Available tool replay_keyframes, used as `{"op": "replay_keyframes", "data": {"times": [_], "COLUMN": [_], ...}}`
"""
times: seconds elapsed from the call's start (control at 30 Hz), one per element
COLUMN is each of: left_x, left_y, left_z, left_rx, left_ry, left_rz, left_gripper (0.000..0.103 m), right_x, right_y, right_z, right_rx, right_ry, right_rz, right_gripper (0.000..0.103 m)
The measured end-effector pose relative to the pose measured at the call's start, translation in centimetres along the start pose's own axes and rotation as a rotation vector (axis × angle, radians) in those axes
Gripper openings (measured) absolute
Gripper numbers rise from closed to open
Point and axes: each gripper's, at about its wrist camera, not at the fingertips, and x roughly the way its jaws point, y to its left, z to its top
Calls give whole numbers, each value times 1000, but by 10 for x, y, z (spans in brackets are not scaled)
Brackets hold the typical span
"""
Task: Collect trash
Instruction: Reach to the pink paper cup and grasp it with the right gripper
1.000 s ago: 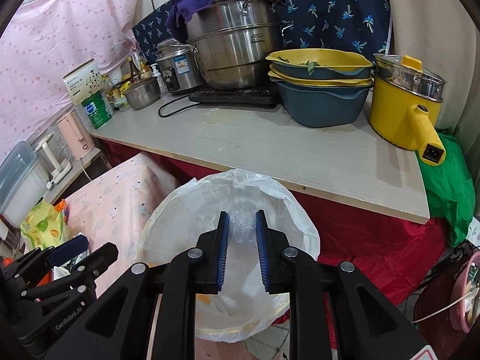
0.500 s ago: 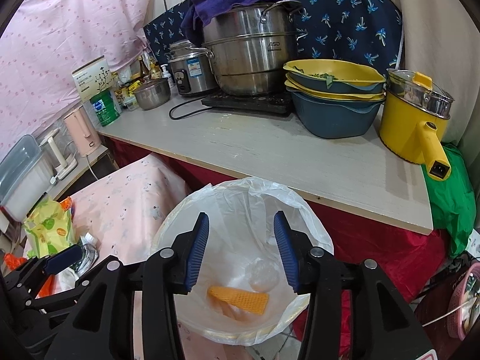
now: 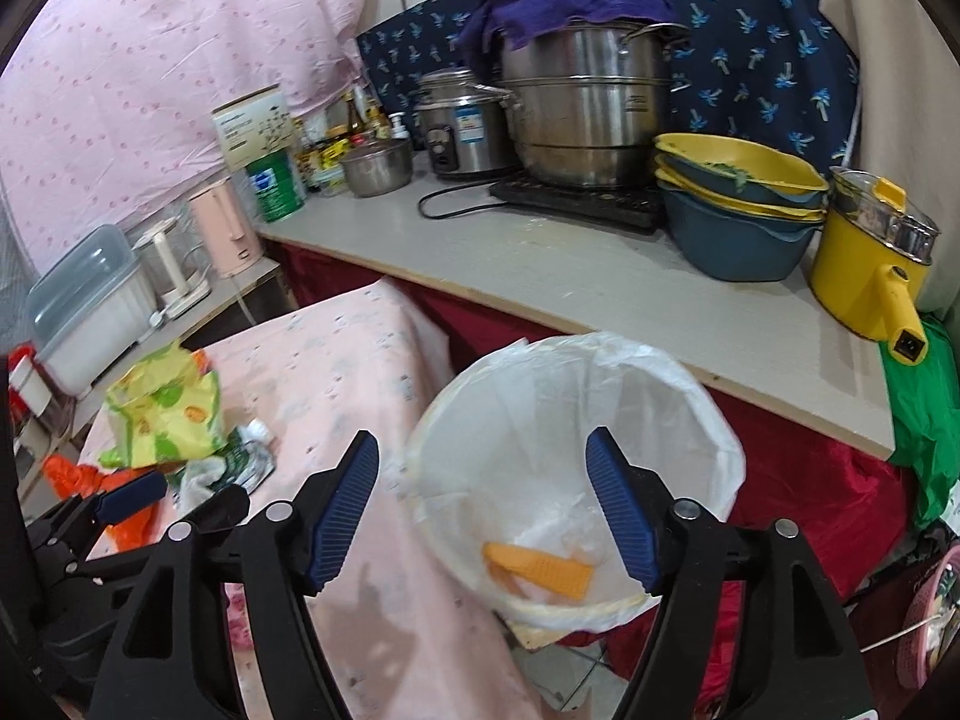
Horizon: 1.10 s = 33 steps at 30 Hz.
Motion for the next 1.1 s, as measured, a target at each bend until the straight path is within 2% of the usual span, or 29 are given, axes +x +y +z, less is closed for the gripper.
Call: {"op": "replay_keyframes", "data": {"times": [0.23, 0.43, 0.67, 1.1], "left_x": [-18, -31, -41, -45], "left_y": [48, 91, 133, 178], "left_z": [-18, -37, -61, -85], "left_rx": [-52, -98, -149, -220], "left_ry": [-3, 0, 13, 45], "left_rz": [75, 156, 226, 269], "left_gripper": [79, 81, 81, 81], "right_x": [1, 4, 17, 35], "right_y": [48, 91, 121, 175], "right_z": [-25, -54, -82, -115], "right_rx": [-34, -97, -101, -161], "right_ry": [60, 114, 180, 211], "right_rz": [79, 107, 123, 91], "right_gripper": [78, 81, 83, 83]}}
